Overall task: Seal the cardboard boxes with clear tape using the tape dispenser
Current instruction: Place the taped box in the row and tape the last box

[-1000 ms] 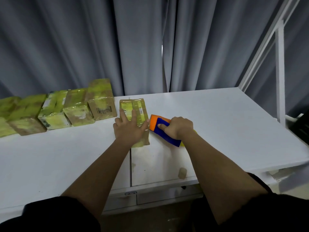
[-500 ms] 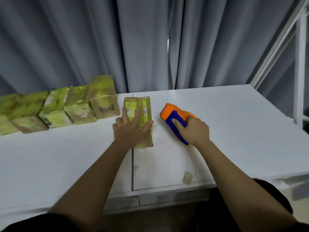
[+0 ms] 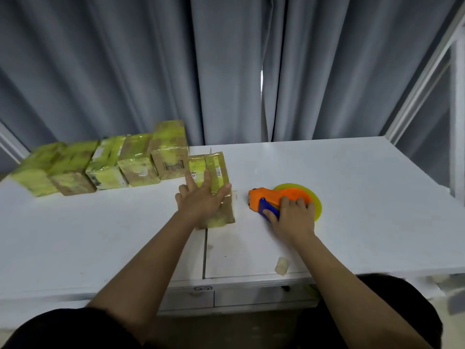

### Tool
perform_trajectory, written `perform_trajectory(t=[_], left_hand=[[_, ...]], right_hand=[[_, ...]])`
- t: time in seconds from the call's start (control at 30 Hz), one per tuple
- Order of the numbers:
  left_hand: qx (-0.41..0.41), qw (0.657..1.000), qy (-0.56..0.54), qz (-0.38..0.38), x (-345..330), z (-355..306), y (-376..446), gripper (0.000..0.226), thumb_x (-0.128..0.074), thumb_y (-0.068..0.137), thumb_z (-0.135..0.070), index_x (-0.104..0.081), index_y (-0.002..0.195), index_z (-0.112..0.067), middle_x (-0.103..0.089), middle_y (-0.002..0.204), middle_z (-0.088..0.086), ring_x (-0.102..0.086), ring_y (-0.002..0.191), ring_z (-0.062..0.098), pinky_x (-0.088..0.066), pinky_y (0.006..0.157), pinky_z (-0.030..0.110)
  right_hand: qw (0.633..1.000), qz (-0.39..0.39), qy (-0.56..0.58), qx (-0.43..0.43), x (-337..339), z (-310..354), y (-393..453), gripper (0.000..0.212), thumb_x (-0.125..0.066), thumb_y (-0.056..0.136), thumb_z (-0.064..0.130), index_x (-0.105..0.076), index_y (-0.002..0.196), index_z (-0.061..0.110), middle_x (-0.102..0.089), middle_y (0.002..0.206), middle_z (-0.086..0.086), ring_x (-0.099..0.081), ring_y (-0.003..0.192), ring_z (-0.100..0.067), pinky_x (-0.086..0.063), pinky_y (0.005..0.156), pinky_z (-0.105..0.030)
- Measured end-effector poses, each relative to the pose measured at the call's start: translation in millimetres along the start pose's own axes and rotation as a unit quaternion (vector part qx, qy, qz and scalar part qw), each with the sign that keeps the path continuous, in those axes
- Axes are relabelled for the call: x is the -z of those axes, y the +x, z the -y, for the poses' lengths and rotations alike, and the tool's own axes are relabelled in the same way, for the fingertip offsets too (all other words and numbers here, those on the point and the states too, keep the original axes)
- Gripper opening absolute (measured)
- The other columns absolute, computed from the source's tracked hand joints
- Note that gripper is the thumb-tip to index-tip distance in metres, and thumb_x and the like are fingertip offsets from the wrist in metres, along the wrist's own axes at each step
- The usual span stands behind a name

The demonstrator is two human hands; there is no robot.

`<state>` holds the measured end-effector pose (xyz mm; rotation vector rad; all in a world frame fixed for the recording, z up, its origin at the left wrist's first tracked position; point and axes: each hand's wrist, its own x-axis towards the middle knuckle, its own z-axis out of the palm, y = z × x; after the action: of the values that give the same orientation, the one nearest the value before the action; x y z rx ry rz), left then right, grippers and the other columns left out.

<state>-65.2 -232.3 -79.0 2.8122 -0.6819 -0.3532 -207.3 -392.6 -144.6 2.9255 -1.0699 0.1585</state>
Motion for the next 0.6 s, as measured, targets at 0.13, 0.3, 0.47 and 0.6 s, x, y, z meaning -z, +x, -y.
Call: perform_trajectory(t=[0.13,0.3,0.47,0.6], left_hand=[[0.000,1.000,-0.012,-0.008,0.7,6.1,-7.3,0.068,-0.016,0.092,-0.068,-0.003,0.151,-0.037,0.014,0.158,0.009,-0.014,0.139,0.038,-0.015,0.111,0.047],[-0.007,1.000,-0.026,-0.009,0.2,14.5,-9.4,0.059,-0.013,0.096,-0.060,-0.005,0.151,-0.040,0.013,0.158,0.007,-0.016,0.138,0.038,-0.018,0.109,0.047],[-0.018,0.999,-0.030,-0.013,-0.3,19.9,-12.6,0.058,-0.015,0.097,-0.059,-0.005,0.150,-0.040,0.014,0.158,0.007,-0.015,0.138,0.038,-0.018,0.109,0.048],[-0.023,0.999,-0.030,-0.015,-1.4,22.1,-12.7,0.057,-0.016,0.097,-0.059,-0.004,0.150,-0.041,0.012,0.159,0.007,-0.014,0.139,0.038,-0.018,0.109,0.048]], right_hand=[[1.000,-0.016,-0.013,-0.014,26.1,12.0,2.4,0.060,-0.033,0.095,0.061,-0.055,0.117,0.010,-0.055,0.120,-0.010,-0.046,0.111,-0.029,-0.035,0.087,-0.039],[0.872,0.039,0.484,0.054,44.6,42.5,8.0,0.031,-0.043,0.101,0.018,-0.061,0.124,0.009,-0.063,0.123,-0.010,-0.055,0.116,-0.025,-0.040,0.102,-0.037],[0.712,0.201,0.666,-0.093,38.1,77.2,7.4,0.031,-0.047,0.100,0.016,-0.056,0.128,0.006,-0.064,0.102,-0.001,-0.059,0.093,-0.011,-0.051,0.082,-0.026],[0.599,0.158,0.766,-0.172,35.5,80.2,5.9,0.028,-0.059,0.092,0.006,-0.057,0.120,0.006,-0.063,0.085,-0.006,-0.061,0.077,-0.011,-0.054,0.075,-0.019]])
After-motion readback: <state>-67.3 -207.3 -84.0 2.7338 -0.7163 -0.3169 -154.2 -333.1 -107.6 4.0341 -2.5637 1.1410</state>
